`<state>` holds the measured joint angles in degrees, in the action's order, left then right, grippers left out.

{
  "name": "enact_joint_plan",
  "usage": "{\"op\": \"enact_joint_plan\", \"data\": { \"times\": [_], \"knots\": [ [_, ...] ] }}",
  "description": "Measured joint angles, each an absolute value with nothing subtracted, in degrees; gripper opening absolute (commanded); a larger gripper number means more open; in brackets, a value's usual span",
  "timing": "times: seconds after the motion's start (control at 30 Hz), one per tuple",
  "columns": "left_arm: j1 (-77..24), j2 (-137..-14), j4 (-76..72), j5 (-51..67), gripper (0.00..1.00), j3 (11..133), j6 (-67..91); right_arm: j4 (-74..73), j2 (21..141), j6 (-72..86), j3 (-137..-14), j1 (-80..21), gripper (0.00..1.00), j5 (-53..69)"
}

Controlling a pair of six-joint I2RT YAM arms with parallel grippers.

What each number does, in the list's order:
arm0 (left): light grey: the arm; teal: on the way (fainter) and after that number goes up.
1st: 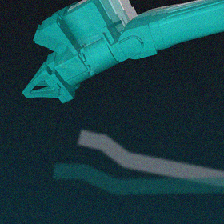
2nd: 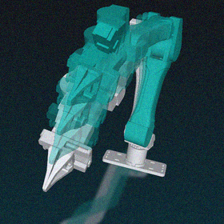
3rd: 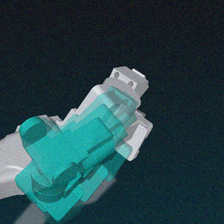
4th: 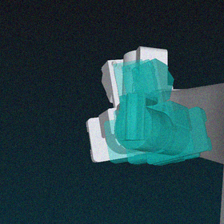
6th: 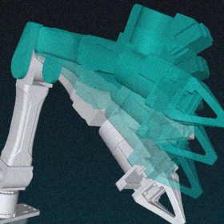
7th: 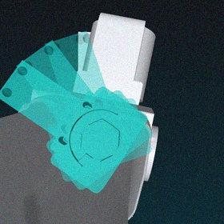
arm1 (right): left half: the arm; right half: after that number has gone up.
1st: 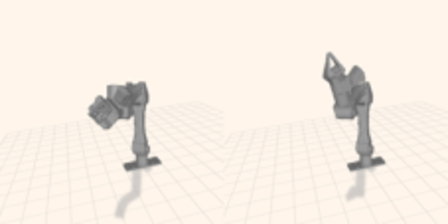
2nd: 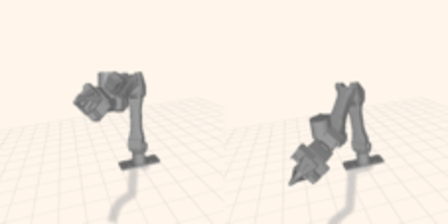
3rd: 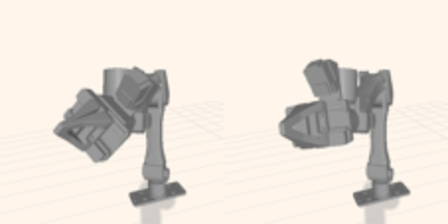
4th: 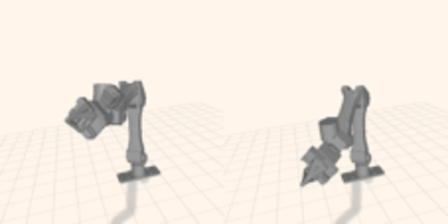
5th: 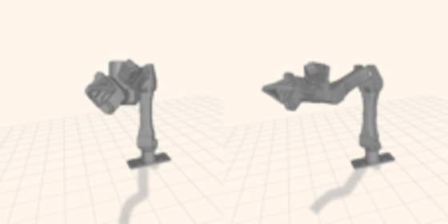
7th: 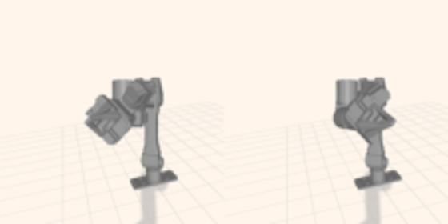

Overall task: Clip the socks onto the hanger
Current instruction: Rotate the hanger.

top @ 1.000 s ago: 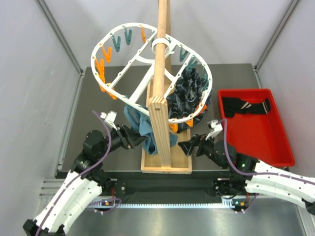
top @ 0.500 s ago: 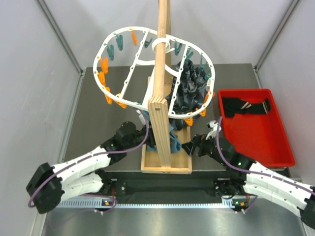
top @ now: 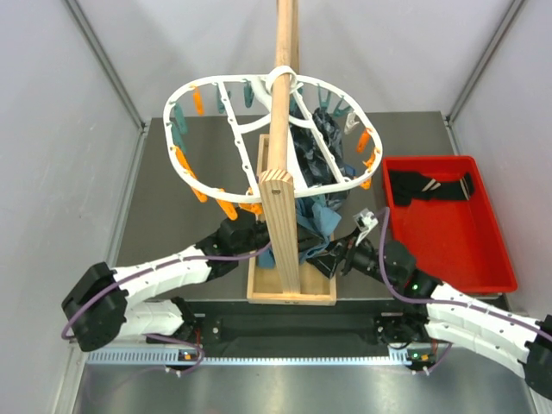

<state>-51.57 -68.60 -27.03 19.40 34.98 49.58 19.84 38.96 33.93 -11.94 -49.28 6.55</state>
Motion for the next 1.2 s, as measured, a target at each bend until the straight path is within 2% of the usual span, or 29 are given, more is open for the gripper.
{"op": "enact_joint_plan", "data": {
  "times": [0.27,0.43,0.5,0.53,0.57,0.63,0.67,0.73,0.77,0.93,1.07,1.2],
  "knots": [
    [-51.9,-69.8,-28.5,19.5,0.56,36.0,49.6,30.5,37.3,32.1,-5.7,-49.3,0.87,6.0],
    [-52.1,-69.9,-29.1,19.6,0.56,36.0,49.8,43.0,44.6,32.3,-4.0,-49.3,0.80,5.0],
    [-52.2,-69.9,-29.3,19.6,0.56,36.0,49.8,48.0,48.5,32.6,-4.0,-49.3,0.74,4.3],
    [-52.2,-69.9,-29.4,19.6,0.56,36.0,49.8,50.2,50.2,32.8,-3.9,-49.3,0.70,4.0],
    [-52.2,-69.9,-29.4,19.6,0.56,36.0,49.9,52.4,52.1,33.1,-3.9,-49.3,0.55,3.6],
    [-52.2,-69.9,-29.5,19.6,0.57,36.0,49.9,56.2,55.6,33.8,-3.8,-49.3,0.35,2.4],
    [-52.2,-69.9,-29.5,19.6,0.58,36.0,49.9,57.5,57.0,34.3,-3.8,-49.2,0.18,1.7],
    [-52.2,-69.4,-29.0,19.6,0.61,36.0,49.8,58.7,58.8,35.6,-3.8,-49.3,0.03,-0.2],
    [-52.2,-68.9,-28.4,19.6,0.62,36.0,49.6,58.7,59.0,36.1,-3.8,-49.2,0.00,-1.2],
    [-52.3,-62.0,-22.0,16.6,0.63,35.5,47.7,51.4,55.6,37.3,-5.4,-49.2,0.00,-7.7],
    [-51.7,-50.5,-18.2,8.4,0.64,29.9,46.6,39.7,48.9,35.9,-9.0,-48.8,0.00,-13.1],
    [-52.1,-38.6,-12.2,5.4,0.65,23.5,46.2,32.1,44.8,34.8,-12.8,-43.5,0.00,-14.3]
  ]
}}
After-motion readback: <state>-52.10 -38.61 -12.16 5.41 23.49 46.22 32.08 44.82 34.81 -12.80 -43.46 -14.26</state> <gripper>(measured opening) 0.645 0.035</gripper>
